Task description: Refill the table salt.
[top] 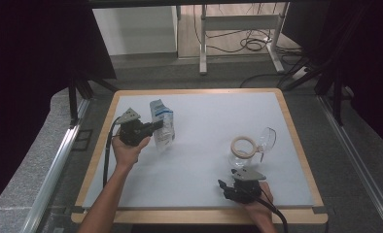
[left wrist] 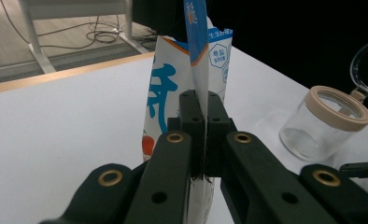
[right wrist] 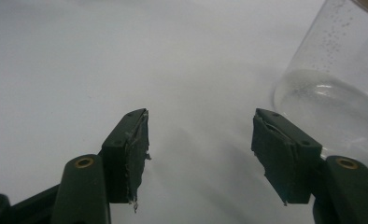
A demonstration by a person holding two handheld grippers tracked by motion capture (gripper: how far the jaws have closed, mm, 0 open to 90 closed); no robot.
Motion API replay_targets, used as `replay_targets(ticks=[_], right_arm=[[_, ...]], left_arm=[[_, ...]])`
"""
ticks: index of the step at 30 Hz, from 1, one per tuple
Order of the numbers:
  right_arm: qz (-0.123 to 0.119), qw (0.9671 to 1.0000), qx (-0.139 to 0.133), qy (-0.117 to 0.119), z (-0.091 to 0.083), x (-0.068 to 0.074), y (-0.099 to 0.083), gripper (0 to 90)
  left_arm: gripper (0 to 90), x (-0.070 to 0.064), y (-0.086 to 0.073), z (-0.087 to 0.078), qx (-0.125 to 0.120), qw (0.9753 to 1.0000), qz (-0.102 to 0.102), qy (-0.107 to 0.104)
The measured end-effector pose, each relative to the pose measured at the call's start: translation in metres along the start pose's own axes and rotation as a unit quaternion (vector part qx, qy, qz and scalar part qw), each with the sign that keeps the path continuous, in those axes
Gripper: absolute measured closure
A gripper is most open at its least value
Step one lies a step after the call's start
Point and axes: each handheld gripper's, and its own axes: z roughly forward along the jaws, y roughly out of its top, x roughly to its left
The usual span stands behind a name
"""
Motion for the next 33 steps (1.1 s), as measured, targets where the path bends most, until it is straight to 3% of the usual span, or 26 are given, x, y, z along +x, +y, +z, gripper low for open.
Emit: replay_targets(ticks=[12, 15, 28, 33], right_arm=[[-0.008, 0.9999, -0.002, 0.007, 0.004, 0.005, 0.001, 37.0], [-0.014, 0.9998, -0.003, 0.011, 0.006, 0.008, 0.002, 37.0], [-0.023, 0.9995, -0.009, 0.017, 0.012, 0.017, 0.007, 37.0], [-0.026, 0.9994, -0.013, 0.017, 0.013, 0.019, 0.009, 37.0]], left_arm=[[90.0, -0.015, 0.0, -0.004, 0.001, 0.9998, 0.011, -0.017], [90.0, -0.021, 0.0, -0.004, 0.001, 0.9996, 0.008, -0.028], [90.0, -0.047, 0.002, 0.004, 0.012, 0.9971, 0.034, -0.067], [90.0, -0.053, 0.002, 0.007, 0.014, 0.9961, 0.036, -0.079]])
